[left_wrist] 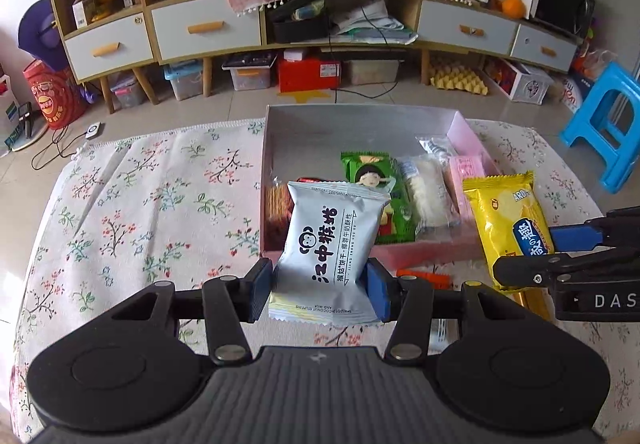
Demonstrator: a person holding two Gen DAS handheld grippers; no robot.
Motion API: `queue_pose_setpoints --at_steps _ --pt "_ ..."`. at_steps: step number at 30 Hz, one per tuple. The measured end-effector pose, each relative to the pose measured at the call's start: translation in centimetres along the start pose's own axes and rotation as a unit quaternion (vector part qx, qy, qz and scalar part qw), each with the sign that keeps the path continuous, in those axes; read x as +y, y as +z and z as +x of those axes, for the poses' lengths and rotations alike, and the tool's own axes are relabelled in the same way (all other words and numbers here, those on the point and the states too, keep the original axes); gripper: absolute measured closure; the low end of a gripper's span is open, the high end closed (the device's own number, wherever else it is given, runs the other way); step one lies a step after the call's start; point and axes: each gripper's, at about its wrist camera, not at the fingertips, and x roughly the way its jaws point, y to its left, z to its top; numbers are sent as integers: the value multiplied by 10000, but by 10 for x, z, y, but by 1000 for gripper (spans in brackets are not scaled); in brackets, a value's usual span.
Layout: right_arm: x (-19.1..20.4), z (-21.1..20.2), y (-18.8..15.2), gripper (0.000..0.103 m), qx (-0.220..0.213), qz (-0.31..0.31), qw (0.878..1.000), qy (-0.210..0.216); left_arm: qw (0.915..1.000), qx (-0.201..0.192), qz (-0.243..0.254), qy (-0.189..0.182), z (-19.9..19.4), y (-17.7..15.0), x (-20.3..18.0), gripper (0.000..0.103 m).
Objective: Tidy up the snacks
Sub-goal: 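Lift the white bag with the left gripper while the right grasps the yellow biscuit pack, then carry the white bag and yellow pack over the pink box with both grippers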
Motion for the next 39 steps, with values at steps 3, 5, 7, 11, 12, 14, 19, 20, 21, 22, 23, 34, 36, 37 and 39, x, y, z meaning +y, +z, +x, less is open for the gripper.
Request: queue_pose_setpoints --at_steps 3,5,7,11,12,14,19,20,21,22,23,34,36,37,39 --pt "-6 5 6 52 -52 81 9999 -123 10000 -14 -13 9 5 4 -6 57" --pt "-9 7 9 52 -63 134 9997 -171 10000 -29 16 10 8 6 -11 57" --pt "-13 9 11 52 -93 153 9996 -225 10000 -43 51 4 11 7 -16 57" --pt "-19 13 14 52 -130 201 9993 -289 10000 -31 72 53 18 10 -17 57" --pt "-21 14 15 52 -138 213 9992 -308 10000 -19 45 62 19 11 -16 57" --pt "-23 17 16 52 -143 234 9991 -335 10000 -9 -2 89 22 13 -15 57" --pt "-28 23 22 52 -167 312 9989 -307 9999 -11 28 122 27 15 -14 57" --pt "-28 25 23 52 -165 323 9989 -290 9999 -18 27 118 28 16 -13 57" --pt "-27 26 24 52 -166 315 9989 -292 9999 -27 27 103 28 16 -14 57" --pt "-26 28 25 52 -164 292 9990 -302 9999 -36 28 96 29 17 -14 57" --pt "-26 30 26 52 -153 275 9990 -307 9999 -42 48 87 30 17 -15 57" --pt "-13 47 41 51 -140 228 9993 -262 9999 -139 83 53 44 33 -9 57" --pt "-15 50 45 51 -161 255 9992 -251 9998 -213 4 36 48 39 -5 57" --pt "-16 51 47 51 -164 275 9992 -259 9997 -233 -58 11 50 42 -3 57" --pt "-19 56 51 51 -154 317 9990 -286 9996 -240 -138 -35 58 44 -3 57"
